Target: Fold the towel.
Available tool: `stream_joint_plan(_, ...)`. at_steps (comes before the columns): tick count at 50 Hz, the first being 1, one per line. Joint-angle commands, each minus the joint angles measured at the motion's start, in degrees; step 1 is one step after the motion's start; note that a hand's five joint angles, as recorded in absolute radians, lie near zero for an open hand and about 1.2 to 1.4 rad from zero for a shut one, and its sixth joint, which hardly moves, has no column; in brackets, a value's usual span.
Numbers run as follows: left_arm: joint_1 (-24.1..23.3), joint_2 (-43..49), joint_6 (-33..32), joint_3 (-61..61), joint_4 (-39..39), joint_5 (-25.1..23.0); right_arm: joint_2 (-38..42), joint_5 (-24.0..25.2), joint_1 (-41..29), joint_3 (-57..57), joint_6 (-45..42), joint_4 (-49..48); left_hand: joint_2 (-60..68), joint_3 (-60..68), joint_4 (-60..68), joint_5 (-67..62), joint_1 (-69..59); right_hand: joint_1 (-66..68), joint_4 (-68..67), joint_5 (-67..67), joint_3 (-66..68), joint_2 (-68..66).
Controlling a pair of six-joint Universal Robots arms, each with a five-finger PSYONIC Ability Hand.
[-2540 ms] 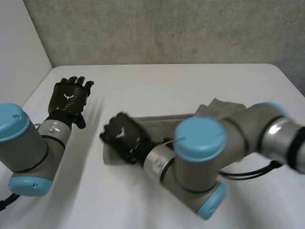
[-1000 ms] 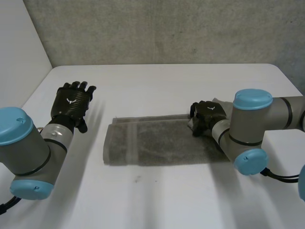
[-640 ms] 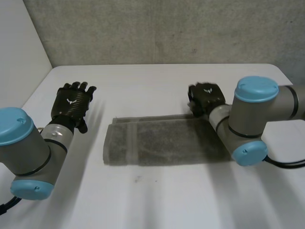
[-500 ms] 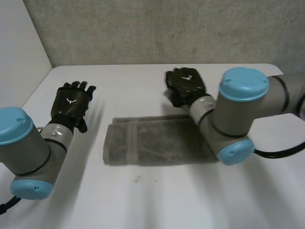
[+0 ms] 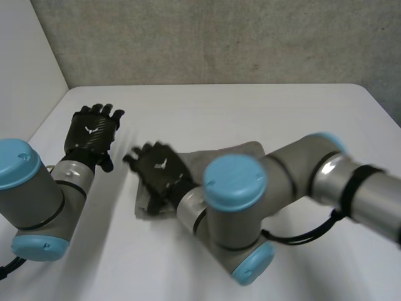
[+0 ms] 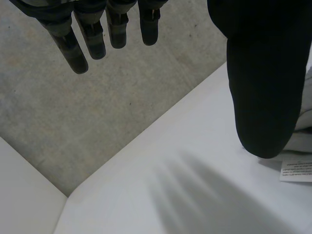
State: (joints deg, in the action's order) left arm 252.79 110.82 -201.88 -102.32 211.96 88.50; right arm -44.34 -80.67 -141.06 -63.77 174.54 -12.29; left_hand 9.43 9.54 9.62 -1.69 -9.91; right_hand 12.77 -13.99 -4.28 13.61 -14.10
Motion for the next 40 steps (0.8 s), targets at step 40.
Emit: stream_joint_plan(40, -6.09, -2.71, 11.69, -0.25, -0.84, 0.01, -17.55, 3.23, 11.81, -19.66, -21.26, -7.40, 0.62, 0.50, 0.42, 1.65, -0.14, 67.23, -66.01, -65.72, 66.39, -65.90)
